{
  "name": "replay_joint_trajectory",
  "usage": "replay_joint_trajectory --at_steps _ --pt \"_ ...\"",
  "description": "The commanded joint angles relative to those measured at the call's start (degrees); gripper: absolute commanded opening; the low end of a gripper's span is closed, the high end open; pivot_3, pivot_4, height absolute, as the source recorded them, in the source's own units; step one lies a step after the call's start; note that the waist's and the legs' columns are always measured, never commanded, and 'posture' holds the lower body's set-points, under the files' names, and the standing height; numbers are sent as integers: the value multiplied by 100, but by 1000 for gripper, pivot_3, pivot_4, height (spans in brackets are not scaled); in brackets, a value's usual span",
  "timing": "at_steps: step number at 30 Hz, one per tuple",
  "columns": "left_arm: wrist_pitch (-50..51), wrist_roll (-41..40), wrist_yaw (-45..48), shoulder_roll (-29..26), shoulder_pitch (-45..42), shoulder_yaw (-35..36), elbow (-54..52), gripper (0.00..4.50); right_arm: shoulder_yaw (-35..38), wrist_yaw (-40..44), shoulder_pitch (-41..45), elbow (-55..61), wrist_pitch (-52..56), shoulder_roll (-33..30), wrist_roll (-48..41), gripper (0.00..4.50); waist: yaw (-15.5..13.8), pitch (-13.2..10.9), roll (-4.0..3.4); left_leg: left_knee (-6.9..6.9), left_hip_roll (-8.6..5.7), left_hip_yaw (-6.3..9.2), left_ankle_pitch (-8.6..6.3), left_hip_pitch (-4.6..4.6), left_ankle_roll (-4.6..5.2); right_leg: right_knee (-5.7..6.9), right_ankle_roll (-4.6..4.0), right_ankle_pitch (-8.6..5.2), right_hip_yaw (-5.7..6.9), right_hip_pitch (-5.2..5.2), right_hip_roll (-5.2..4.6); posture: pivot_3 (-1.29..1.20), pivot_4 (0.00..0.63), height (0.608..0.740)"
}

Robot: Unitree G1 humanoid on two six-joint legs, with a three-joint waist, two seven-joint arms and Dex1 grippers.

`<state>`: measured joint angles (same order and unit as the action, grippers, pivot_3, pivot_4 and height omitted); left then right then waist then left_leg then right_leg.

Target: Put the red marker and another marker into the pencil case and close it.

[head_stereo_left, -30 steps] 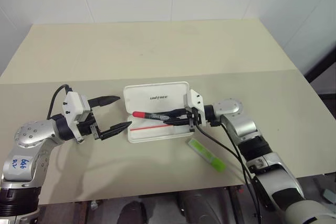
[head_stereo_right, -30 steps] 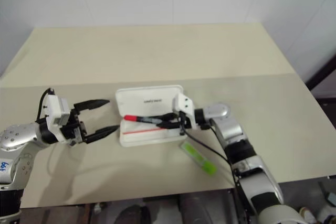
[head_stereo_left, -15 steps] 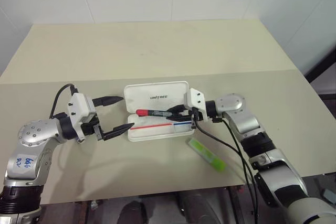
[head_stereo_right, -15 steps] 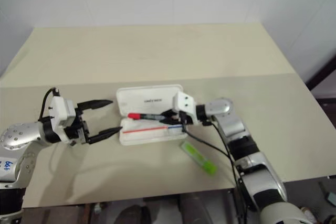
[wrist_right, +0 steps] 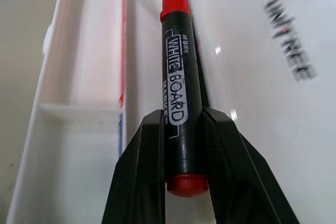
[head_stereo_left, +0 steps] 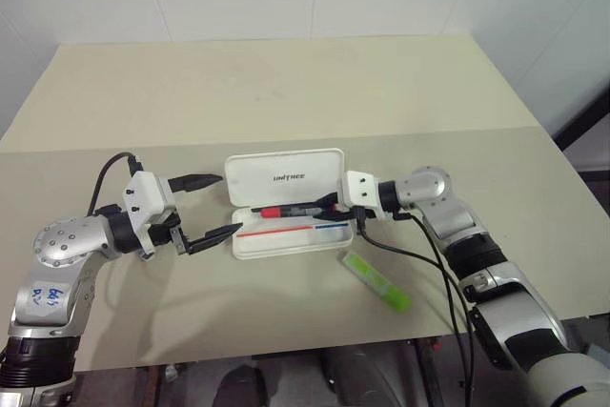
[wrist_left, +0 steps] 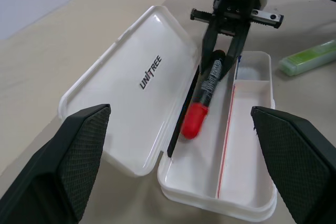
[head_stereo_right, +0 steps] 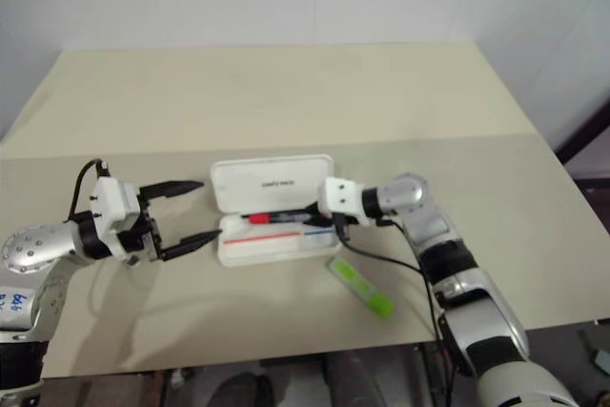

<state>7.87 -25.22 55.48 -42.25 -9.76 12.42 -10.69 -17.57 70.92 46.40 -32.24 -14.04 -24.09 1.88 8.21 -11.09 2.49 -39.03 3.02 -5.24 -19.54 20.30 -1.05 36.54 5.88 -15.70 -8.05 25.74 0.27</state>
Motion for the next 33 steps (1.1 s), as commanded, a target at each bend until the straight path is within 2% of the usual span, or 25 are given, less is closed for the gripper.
replay_joint_trajectory --at_steps 1,3,4,8,14,18,23,26,33 --pt "-152 -4 -12 28 -72 33 -105 4500 12 -130 -21 -230 -275 -81 118 640 -1 1 1 0 1 1 0 -1 0 -2 0 0 2 -3 0 0 150 740" --pt "-150 -15 -10 35 -71 35 -112 4500 3 -223 -24 -327 -526 -99 178 640 -1 1 1 0 1 1 0 -4 0 -3 0 0 3 -7 -1 0 150 740" --pt "-145 -19 -8 38 -69 37 -117 4500 -8 -86 -47 -294 -424 -108 103 1403 -2 1 1 0 1 1 0 -3 0 -3 0 0 3 -7 -1 0 150 740" --pt "-132 -24 -3 46 -67 38 -129 4500 88 -265 -8 -357 -757 -12 54 2447 13 3 4 0 3 2 0 -17 0 -1 0 0 4 -20 0 0 150 740" --pt "-138 -43 34 56 -83 17 -122 4500 284 116 -46 281 59 124 -598 4482 19 3 4 2 11 4 0 -17 -1 0 -1 0 4 -19 6 0 150 740" --pt "-128 -56 47 65 -65 19 -150 4500 359 287 -173 790 565 82 -876 4482 -11 2 2 2 12 7 0 -12 -1 -1 -1 0 8 -18 2 0 150 740" --pt "-90 -90 44 83 14 22 -248 4500 741 271 -473 1851 1917 25 -1776 4482 -29 2 2 0 9 8 0 -11 -1 0 -1 0 8 -18 -1 0 150 740" --pt "-30 -144 25 101 80 27 -368 4500 1178 88 -818 2770 2950 -199 -2495 4482 -43 1 2 2 12 16 -1 -7 0 -1 -1 0 15 -18 -1 0 150 740" --pt "526 -637 104 109 328 -95 -1036 4500 2268 -652 -1894 4329 4369 -1103 -3313 4482 -86 2 3 4 7 31 -4 5 4 -24 0 -1 28 -19 -5 0 150 740"
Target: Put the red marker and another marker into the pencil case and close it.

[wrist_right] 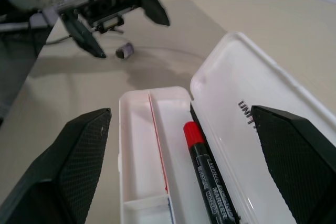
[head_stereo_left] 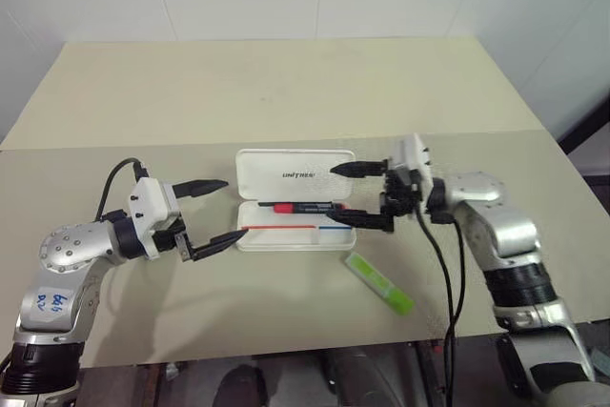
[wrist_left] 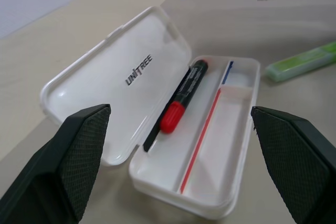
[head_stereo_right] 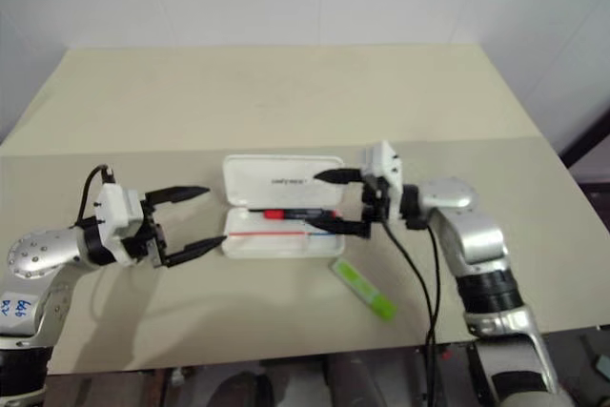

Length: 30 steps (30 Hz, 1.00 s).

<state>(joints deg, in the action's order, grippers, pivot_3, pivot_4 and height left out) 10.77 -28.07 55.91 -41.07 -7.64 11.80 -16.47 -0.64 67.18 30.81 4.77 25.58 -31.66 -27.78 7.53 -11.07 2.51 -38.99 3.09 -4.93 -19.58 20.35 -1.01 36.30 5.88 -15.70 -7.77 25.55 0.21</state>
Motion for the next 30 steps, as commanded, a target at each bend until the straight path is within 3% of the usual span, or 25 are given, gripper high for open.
replay_joint_trajectory --at_steps 1,8,12,25,30 --pt "349 -435 77 -19 169 -68 -580 4500 748 -365 -552 813 530 -501 -416 4482 -36 0 0 1 -2 2 0 3 1 -5 0 0 0 0 0 0 150 740" --pt "713 -600 495 -182 226 -418 -834 4500 1794 -889 -2210 1818 875 -1209 -568 4482 -137 0 0 5 -29 -1 -3 3 6 -26 7 3 -10 -4 18 0 150 740" --pt "717 -531 1175 -477 85 -705 -625 4500 2066 -1357 -3071 2640 1222 -1152 -807 4482 -131 0 0 5 -33 -9 -5 2 12 -31 17 9 -22 -5 25 0 150 740" --pt "549 -356 1562 -553 -171 -971 -320 4500 2025 -2812 -4335 4044 1853 -715 -1209 4482 -146 1 2 3 -36 -24 -7 4 42 -45 39 21 -41 -7 18 0 150 740" --pt "527 -341 1616 -558 -264 -988 -192 4500 1520 -3197 -5031 4251 1746 -487 -859 4482 -199 2 4 7 -34 -21 -8 4 41 -46 36 19 -38 -7 21 0 150 740"
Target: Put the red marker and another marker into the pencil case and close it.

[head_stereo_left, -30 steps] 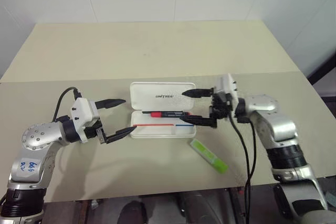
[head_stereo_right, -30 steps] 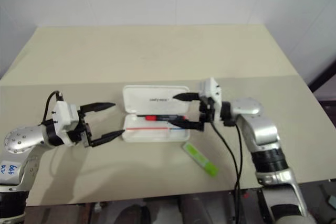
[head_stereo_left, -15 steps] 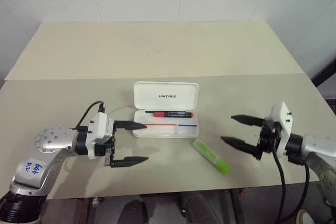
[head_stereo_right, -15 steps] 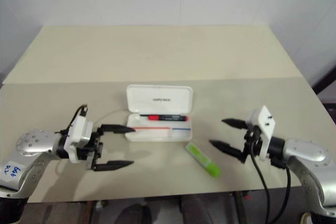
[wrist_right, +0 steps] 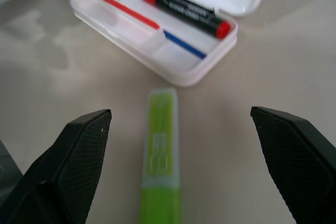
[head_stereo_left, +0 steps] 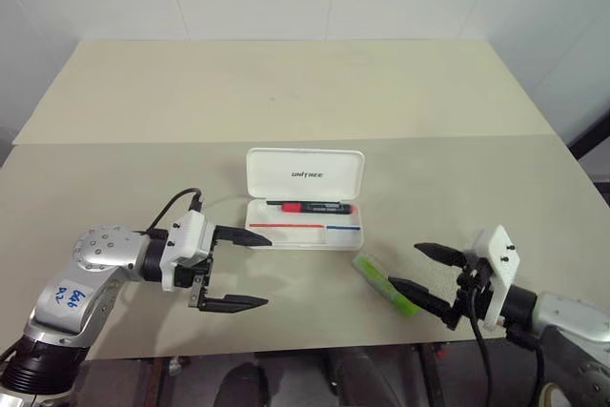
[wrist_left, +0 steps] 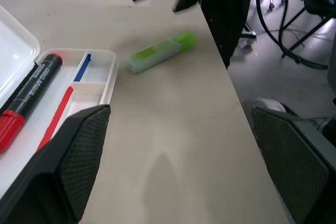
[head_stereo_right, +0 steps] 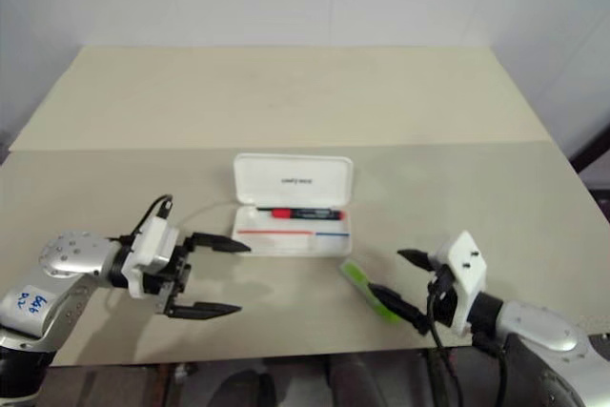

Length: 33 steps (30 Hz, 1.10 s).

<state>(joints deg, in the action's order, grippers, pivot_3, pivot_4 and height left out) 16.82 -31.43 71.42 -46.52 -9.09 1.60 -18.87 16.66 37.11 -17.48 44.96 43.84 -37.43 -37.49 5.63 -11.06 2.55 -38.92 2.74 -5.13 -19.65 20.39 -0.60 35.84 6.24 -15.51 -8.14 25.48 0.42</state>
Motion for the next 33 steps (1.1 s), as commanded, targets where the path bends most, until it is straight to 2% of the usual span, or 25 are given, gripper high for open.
replay_joint_trajectory --at_steps 1,9,20,21,23,29,30,33 --pt "-72 -2 65 -8 -138 22 51 4500 -307 -212 -281 250 -145 103 187 4482 -12 0 0 -1 0 -1 0 0 0 1 -1 0 0 0 -1 0 150 740" --pt "-49 3 90 32 -244 -37 85 4500 -1208 -497 -334 24 -504 247 941 4482 -11 2 4 -7 -3 -15 0 -3 4 -6 -1 0 -11 0 -3 0 150 740" --pt "0 -13 37 -3 -259 33 42 4500 -1411 -547 -198 -622 -870 388 1435 4482 -63 11 18 -8 -4 -18 -2 -4 8 -9 -1 0 -12 -1 -3 0 150 740" --pt "-12 -1 32 -7 -267 42 51 4500 -1383 -440 -271 -671 -925 324 1430 4093 -66 15 25 -9 -5 -18 -1 -4 8 -9 -1 0 -13 -2 -3 0 150 740" --pt "-43 26 18 -8 -288 56 75 4500 -1296 -374 -343 -756 -996 260 1457 3595 -72 22 35 -9 -5 -19 -1 -4 9 -9 -2 0 -13 -2 -4 0 150 740" --pt "-132 87 3 29 -365 45 154 4500 -1258 -380 -139 -869 -1081 216 1525 1224 -86 27 43 -7 -4 -15 -2 -3 10 -9 -1 0 -7 -2 -3 0 150 740" --pt "-150 102 1 37 -380 37 170 4500 -1263 -383 -105 -877 -1068 206 1533 1086 -86 27 43 -7 -4 -15 -2 -3 10 -9 -1 0 -7 -2 -3 0 150 740" --pt "-225 153 -7 81 -458 1 238 4500 -1276 -390 -24 -914 -1044 130 1610 1098 -85 28 44 -8 -6 -17 -2 -3 11 -9 -2 0 -10 -2 -5 0 150 740"
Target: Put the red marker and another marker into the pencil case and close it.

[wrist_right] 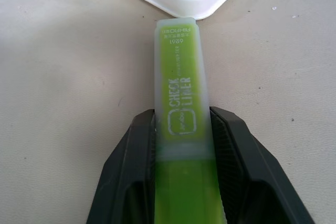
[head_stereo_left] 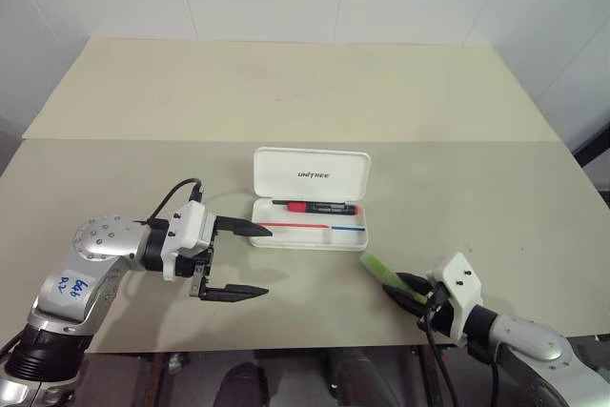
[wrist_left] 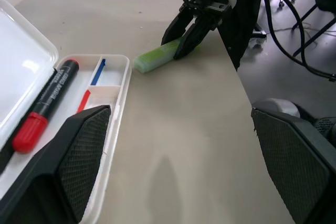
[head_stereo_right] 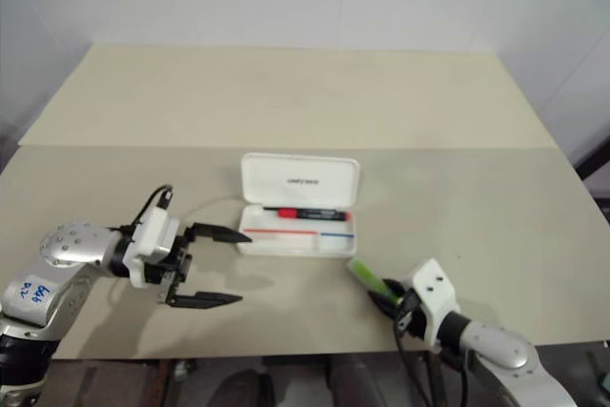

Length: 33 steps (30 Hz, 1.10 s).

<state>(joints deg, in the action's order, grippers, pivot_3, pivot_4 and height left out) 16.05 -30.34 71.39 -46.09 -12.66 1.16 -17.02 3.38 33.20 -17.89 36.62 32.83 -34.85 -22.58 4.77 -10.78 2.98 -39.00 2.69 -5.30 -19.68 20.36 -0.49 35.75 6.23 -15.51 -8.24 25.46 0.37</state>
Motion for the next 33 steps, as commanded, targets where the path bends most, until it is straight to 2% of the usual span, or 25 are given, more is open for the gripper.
replay_joint_trajectory --at_steps 1,6,11,14,18,21,26,33 --pt "-179 66 0 56 -128 31 86 4500 102 -8 17 -114 43 -165 148 1098 0 1 1 -1 -1 -1 0 0 0 0 0 0 -1 0 -1 0 150 740" --pt "-404 213 50 138 -245 -18 342 4500 726 107 -88 -323 22 -462 88 1098 -22 1 1 -2 -5 -2 1 -1 1 0 0 0 -2 -2 -2 0 150 740" --pt "-703 382 13 244 -368 -2 728 4500 1727 580 -207 -570 -94 -988 -63 1098 -90 1 1 -4 -21 -5 -1 3 21 -13 1 1 -5 -7 -17 0 150 740" --pt "-846 463 0 317 -421 6 905 4500 1972 908 -225 -686 -225 -1201 -108 1098 -99 1 1 -4 -23 -5 -1 4 22 -14 26 14 -6 -7 -12 0 150 740" --pt "-1006 488 -200 500 -496 114 1121 4500 2269 1452 383 -983 -370 -1619 -325 1098 -29 -2 -5 -2 -11 -4 -2 0 20 -9 26 15 -7 -6 -2 0 150 740" --pt "-1103 495 -300 560 -564 240 1297 4500 1790 1579 1328 -1149 -451 -1625 -437 1098 26 -1 -4 -5 -12 -15 0 -2 24 -10 35 24 -19 -9 -6 0 150 740" --pt "-1124 391 -480 462 -459 608 1414 4500 635 1734 2881 -1399 -454 -1157 -483 1098 72 -3 -6 -5 -1 -7 4 -5 24 -5 24 30 -14 -9 5 0 150 740" --pt "-1047 356 -507 34 331 1332 1227 4500 -1126 2308 4533 -2332 -864 13 -89 1098 84 -10 -17 -1 12 -10 -2 10 15 -6 16 24 -2 10 -6 0 150 740"
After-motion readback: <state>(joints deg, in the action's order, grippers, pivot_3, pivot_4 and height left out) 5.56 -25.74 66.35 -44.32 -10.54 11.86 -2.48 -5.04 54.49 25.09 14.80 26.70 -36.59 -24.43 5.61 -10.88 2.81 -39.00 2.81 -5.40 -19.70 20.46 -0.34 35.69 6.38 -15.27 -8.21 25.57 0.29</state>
